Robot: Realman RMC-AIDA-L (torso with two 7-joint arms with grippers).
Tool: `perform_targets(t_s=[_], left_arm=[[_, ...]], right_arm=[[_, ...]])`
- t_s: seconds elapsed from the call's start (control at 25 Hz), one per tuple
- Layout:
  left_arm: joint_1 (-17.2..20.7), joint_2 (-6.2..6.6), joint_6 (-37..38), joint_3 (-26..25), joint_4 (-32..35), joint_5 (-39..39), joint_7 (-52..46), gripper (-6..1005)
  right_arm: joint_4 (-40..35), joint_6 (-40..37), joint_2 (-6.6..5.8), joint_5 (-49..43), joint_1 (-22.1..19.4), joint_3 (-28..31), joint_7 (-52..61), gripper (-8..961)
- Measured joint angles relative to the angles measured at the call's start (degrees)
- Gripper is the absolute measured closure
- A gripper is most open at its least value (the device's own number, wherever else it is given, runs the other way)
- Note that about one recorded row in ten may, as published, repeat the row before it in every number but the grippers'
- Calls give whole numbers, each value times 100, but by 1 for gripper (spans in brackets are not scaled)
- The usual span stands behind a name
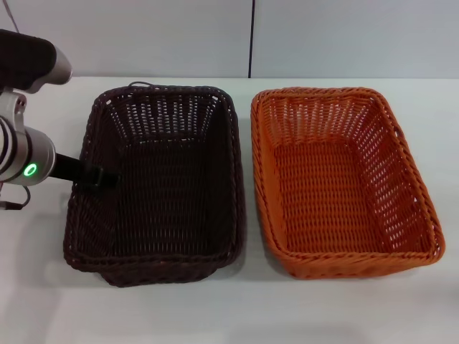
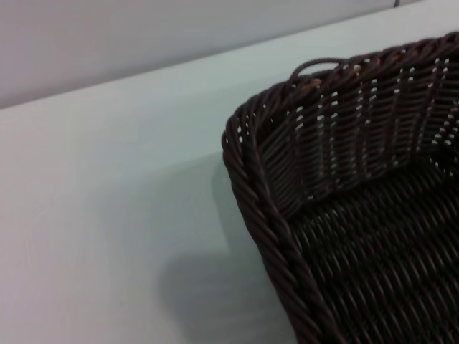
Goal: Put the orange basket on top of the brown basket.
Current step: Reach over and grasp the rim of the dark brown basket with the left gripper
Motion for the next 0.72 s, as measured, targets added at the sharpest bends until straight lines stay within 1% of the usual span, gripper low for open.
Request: perform_targets(t_s=[0.16, 0.28, 0.44, 0.52, 0.72], left_arm=[[-40, 11, -78, 34, 12, 23, 29, 233], [8, 23, -103, 45, -127, 25, 138, 244], [41, 23, -95, 56, -182, 29, 211, 259], [65, 19, -65, 70, -181, 16, 399, 267], [26, 19, -10, 34, -70, -28, 435, 482]], right_arm=[[-4, -17, 0, -9, -7, -5, 0, 143], [-15, -17, 0, -23, -17, -6, 0, 143], [-34, -17, 0, -33, -27, -1, 0, 143], [-35, -17, 0, -34, -30, 1, 0, 144], [-38, -17, 0, -35, -36, 6, 0, 144]])
